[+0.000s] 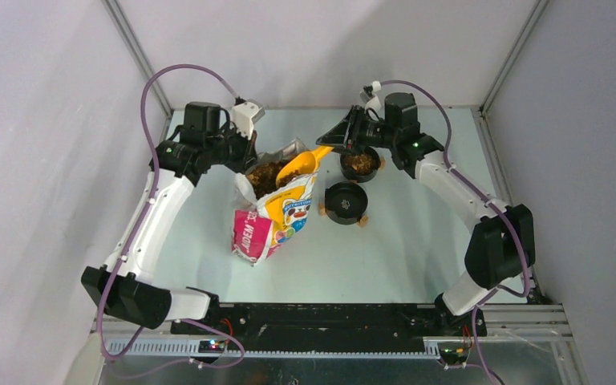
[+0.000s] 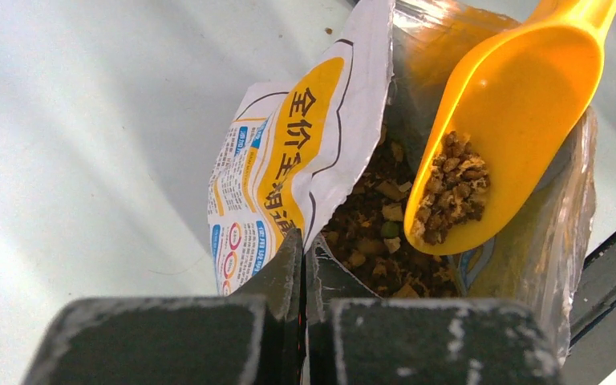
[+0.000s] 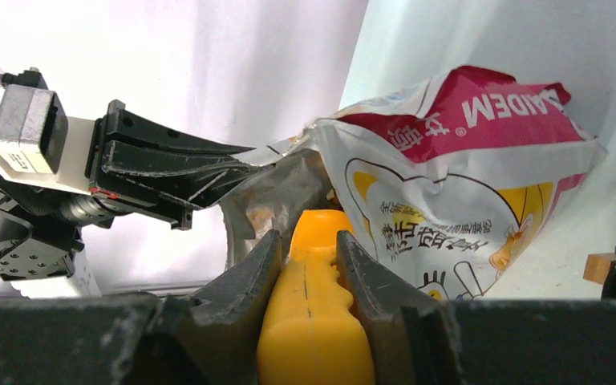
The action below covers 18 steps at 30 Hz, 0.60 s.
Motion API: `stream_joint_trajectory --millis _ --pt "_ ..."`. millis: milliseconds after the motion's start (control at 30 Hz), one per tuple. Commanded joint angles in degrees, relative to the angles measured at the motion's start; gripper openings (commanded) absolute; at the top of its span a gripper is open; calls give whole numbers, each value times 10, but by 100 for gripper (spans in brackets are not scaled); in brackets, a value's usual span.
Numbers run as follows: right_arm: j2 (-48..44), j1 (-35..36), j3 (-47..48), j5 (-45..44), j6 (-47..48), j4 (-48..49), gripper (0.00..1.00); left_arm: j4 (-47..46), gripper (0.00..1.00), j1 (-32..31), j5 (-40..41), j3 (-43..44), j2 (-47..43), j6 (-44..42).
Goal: Serve the pet food
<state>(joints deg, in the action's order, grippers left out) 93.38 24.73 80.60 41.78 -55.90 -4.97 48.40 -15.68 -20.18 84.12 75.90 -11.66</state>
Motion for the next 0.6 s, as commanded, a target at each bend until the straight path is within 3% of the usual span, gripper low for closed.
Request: stream_joint_trajectory --millis 0,133,567 --pt "-28 4 -48 20 -56 90 0 32 0 -4 3 -9 0 -34" --pt "-37 -6 -63 27 -66 126 0 43 0 -4 -6 -8 -1 -41" --pt "-86 -66 -70 20 -95 87 0 58 0 -4 -14 2 -10 -55"
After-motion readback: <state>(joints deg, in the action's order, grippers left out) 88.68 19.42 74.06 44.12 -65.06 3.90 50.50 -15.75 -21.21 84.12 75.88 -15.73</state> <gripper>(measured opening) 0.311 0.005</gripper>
